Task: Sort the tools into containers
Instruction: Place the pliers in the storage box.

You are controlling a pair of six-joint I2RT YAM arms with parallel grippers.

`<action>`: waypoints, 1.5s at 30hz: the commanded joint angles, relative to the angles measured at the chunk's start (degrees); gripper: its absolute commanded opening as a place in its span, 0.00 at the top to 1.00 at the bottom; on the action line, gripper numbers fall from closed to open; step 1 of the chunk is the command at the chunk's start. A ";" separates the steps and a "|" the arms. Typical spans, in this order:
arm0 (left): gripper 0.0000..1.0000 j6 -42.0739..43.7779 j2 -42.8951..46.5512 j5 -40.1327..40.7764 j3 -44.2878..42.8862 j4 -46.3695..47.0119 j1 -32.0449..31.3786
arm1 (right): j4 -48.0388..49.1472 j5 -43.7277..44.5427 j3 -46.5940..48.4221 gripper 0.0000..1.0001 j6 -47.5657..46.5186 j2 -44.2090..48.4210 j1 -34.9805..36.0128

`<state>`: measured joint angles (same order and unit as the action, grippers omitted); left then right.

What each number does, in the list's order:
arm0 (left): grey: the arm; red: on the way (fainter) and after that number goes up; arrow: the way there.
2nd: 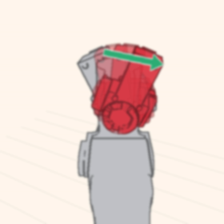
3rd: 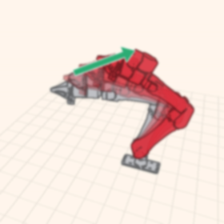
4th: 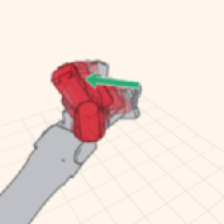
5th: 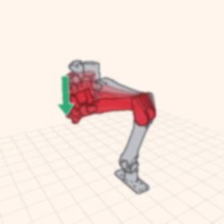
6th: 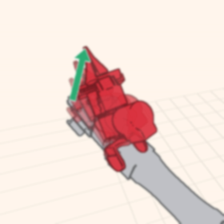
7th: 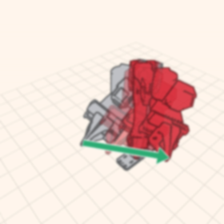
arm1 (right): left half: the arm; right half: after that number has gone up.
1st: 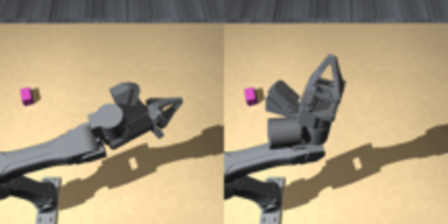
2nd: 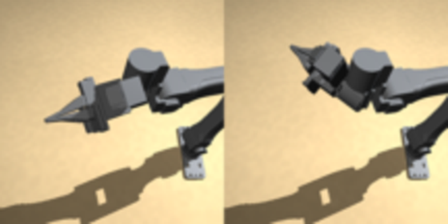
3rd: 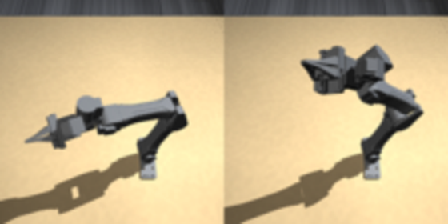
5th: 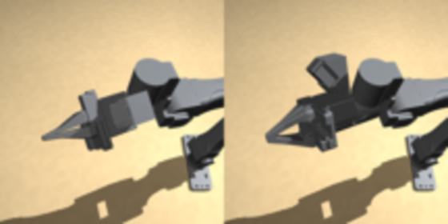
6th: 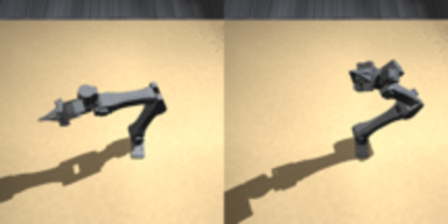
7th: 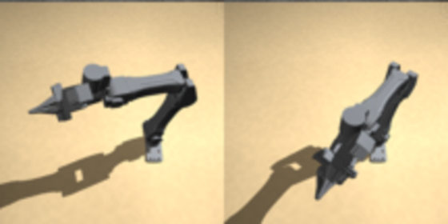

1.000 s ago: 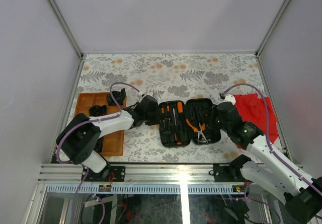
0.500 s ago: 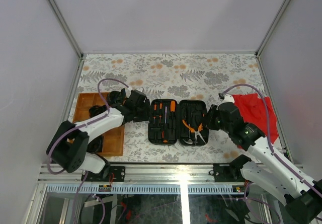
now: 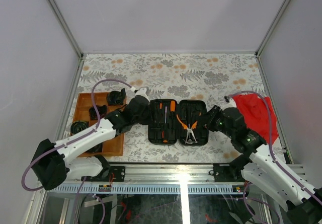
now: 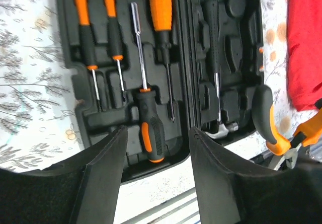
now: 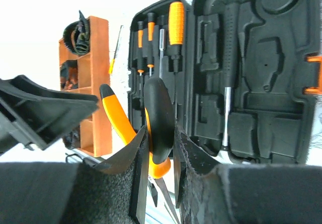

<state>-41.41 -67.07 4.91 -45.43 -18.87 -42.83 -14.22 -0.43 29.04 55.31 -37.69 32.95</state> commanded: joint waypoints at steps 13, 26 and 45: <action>0.52 -0.98 -18.97 9.50 -18.68 -1.52 -14.34 | 8.28 -9.79 2.93 1.00 0.81 -4.40 -0.25; 0.49 2.21 -21.09 8.21 -19.37 0.52 -15.71 | 3.21 -9.54 9.15 1.00 -8.43 -13.01 -0.30; 0.41 4.21 -1.02 6.79 -1.31 -3.86 1.11 | 9.82 -25.76 5.06 1.00 -13.88 -22.80 -19.06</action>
<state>-38.65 -71.26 10.92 -49.87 -21.04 -43.77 -7.81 -20.93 32.58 45.23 -58.87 17.65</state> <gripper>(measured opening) 0.585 0.260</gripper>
